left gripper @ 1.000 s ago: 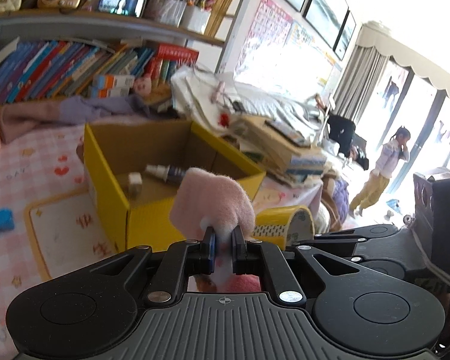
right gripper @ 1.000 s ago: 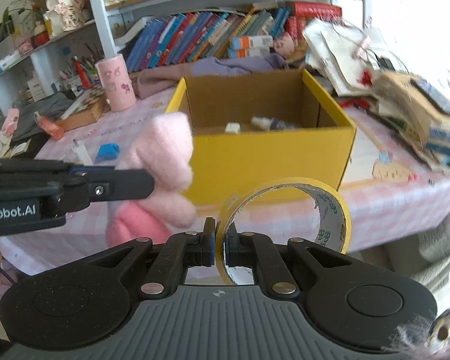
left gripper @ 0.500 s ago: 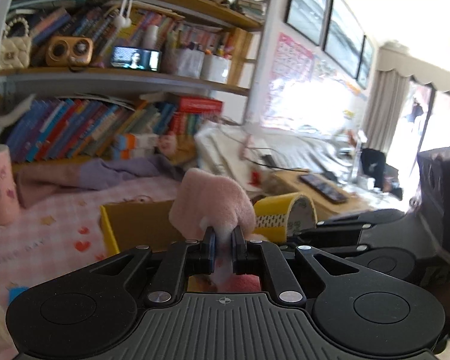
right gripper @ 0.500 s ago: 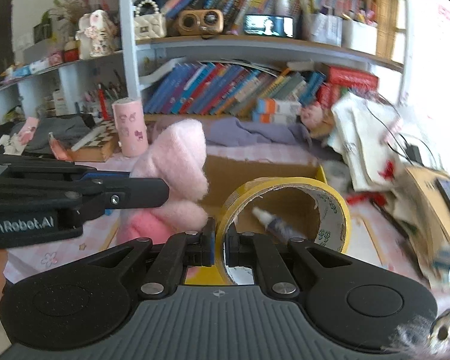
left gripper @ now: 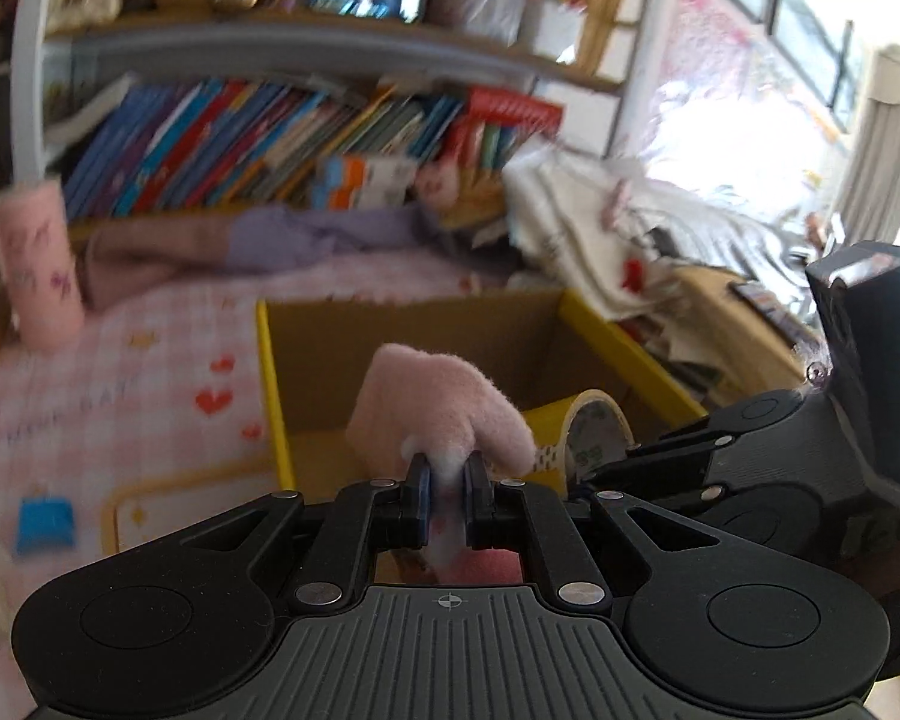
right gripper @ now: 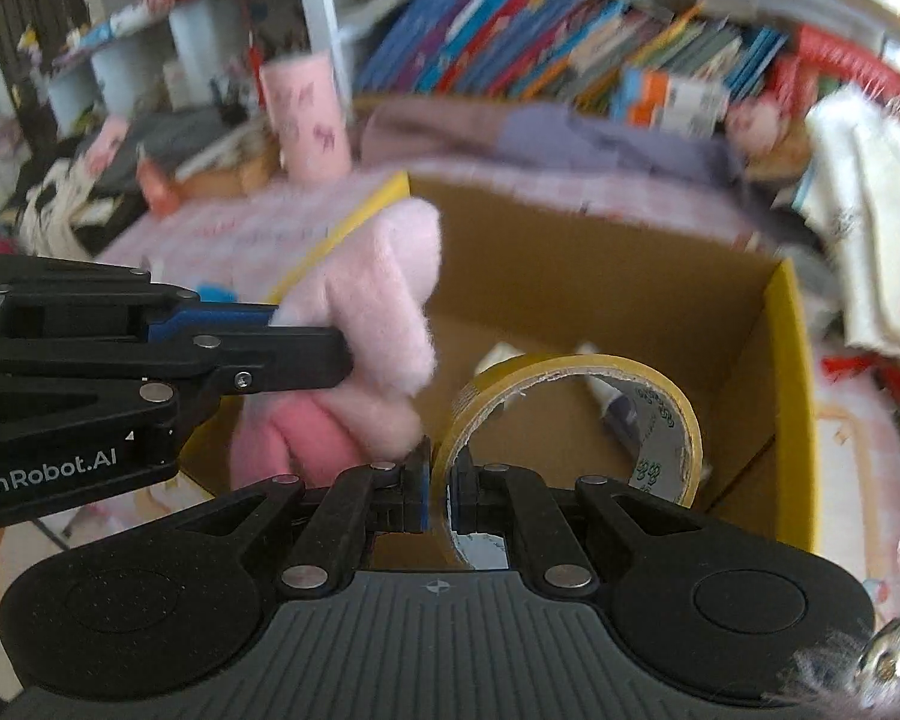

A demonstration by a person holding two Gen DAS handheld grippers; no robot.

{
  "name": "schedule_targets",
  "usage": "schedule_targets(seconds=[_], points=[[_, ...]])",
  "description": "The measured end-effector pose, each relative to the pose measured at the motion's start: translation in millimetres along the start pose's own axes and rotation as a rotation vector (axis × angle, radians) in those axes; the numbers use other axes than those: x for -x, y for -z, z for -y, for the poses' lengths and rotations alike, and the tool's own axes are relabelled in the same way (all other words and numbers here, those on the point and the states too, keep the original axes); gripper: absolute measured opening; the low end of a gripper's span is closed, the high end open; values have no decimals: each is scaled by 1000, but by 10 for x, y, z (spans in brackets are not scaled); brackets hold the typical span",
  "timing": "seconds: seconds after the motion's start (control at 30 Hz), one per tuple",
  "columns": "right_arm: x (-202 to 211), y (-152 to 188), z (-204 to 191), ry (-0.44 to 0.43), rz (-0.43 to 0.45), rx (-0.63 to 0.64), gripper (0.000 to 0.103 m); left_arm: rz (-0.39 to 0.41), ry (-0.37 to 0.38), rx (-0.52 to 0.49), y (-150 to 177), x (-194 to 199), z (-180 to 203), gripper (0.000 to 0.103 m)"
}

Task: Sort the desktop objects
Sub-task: 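Lift the plush and tape roll and carry both over the yellow box, then lower both into the box and open both grippers to release them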

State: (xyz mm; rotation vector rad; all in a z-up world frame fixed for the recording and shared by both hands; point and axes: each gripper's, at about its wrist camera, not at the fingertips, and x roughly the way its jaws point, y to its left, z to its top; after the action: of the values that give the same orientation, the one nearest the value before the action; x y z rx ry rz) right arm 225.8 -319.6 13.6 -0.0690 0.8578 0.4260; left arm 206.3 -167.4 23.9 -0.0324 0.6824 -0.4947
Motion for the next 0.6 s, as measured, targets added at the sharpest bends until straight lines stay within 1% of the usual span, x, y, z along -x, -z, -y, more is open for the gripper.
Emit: schedule_targets(seconds=[0.1,0.17,0.27,0.37,0.5,0.6], points=[[-94,-14,103,-44,-44,-27,5,-39,-24,24,56,-92,3,10],[-157,-31,152,-55,-73,-19,5,-65,-36,32,79,-152,13,10],[-245,-19,195,-77,-119,-10,5,-72,-55,11,84,-187,67,10],[-305,-21,258,-107,-147,-43,6,-80,-66,4,81,-220,101,12],[-343,-20,309,-112,-169,-54,6,-98,-69,-4,91,-260,133,12],[-339,-11,347,-98,-167,-65,12,-95,-77,-2,101,-276,155,16]])
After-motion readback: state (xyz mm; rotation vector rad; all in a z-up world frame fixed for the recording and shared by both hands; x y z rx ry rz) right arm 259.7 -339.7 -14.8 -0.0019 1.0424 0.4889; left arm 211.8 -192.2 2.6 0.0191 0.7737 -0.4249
